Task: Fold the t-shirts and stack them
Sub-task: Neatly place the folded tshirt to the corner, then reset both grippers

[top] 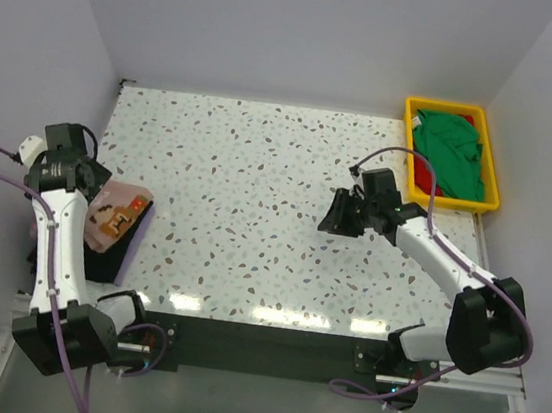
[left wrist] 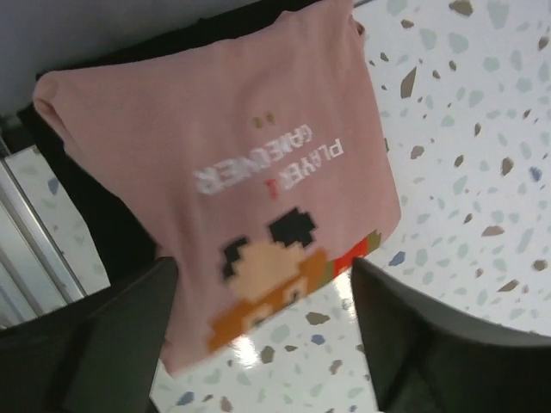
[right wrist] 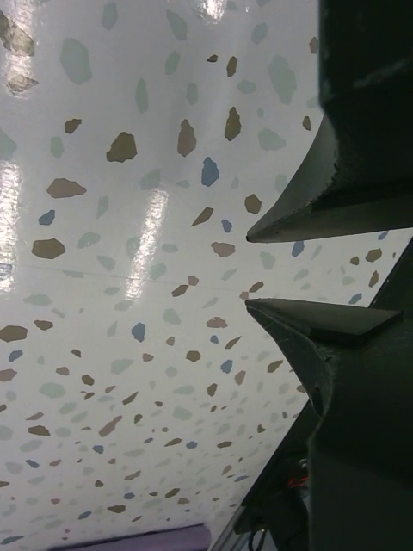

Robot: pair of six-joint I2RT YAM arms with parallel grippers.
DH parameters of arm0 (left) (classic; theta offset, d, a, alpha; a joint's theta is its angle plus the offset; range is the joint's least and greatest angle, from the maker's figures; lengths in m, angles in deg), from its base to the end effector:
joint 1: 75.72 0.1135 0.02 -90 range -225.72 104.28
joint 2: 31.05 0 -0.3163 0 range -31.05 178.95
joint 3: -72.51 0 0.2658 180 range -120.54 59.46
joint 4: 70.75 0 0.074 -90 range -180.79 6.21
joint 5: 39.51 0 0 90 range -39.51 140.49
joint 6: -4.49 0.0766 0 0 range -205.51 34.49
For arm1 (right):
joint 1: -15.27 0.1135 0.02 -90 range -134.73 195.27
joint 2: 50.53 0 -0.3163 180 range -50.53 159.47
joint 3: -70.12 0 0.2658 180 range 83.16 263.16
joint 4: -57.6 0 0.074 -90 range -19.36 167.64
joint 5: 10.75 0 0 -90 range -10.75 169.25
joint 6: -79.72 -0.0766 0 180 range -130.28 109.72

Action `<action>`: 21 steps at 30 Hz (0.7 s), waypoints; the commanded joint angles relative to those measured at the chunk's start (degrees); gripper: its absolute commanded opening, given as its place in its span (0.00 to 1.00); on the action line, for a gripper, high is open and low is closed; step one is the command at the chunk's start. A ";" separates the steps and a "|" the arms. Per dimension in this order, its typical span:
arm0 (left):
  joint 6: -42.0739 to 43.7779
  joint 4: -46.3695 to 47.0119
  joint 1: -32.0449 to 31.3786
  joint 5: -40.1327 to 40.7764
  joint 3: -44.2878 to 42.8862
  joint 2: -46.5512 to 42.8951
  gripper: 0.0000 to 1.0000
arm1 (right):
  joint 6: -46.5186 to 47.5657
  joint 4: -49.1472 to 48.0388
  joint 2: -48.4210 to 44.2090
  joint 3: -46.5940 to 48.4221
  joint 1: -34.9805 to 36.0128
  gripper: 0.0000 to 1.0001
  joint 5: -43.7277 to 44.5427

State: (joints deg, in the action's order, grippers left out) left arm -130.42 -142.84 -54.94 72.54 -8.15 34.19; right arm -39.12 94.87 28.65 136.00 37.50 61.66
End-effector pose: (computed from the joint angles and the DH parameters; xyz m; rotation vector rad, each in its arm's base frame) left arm 0.1987 0.1062 0.3502 -1.4662 2.0046 0.3173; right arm 0.2807 0.1397 0.2495 0.0059 2.5517 0.7492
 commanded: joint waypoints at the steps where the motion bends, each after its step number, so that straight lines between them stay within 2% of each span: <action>1: -3.26 -0.10 0.58 5.02 1.78 -8.96 0.93 | 1.24 -0.32 -3.50 -1.16 0.61 0.36 -1.93; 2: -3.08 -0.02 0.58 5.46 1.52 -9.76 1.00 | 1.33 -0.24 -3.50 -1.51 0.70 0.36 -1.93; 6: -1.24 1.56 0.58 4.25 0.03 -9.78 1.00 | 1.59 0.12 -4.12 -1.86 0.70 0.36 -1.84; 14: 3.94 11.13 -0.29 -10.87 2.84 -8.01 1.00 | 2.30 0.82 -5.88 -2.13 0.79 0.37 0.96; 17: 2.90 16.23 -5.11 -12.55 4.94 -8.45 1.00 | 2.47 1.35 -6.84 -1.69 0.70 0.37 2.20; 18: 2.20 19.29 -10.44 -12.03 6.60 -8.45 1.00 | 2.39 1.43 -7.54 -1.51 0.70 0.37 2.38; 20: -0.43 22.12 -16.26 -10.44 9.41 -6.97 1.00 | 2.21 1.52 -8.25 -0.90 0.61 0.38 2.99; 21: -1.14 24.92 -22.64 -9.92 10.13 -6.00 1.00 | 2.21 1.70 -8.68 -0.55 0.70 0.38 3.34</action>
State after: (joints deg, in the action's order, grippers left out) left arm -129.48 -127.95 -67.01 63.64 -0.94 26.78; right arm -37.65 96.16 22.44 134.23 38.03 63.21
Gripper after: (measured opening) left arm 0.997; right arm 0.377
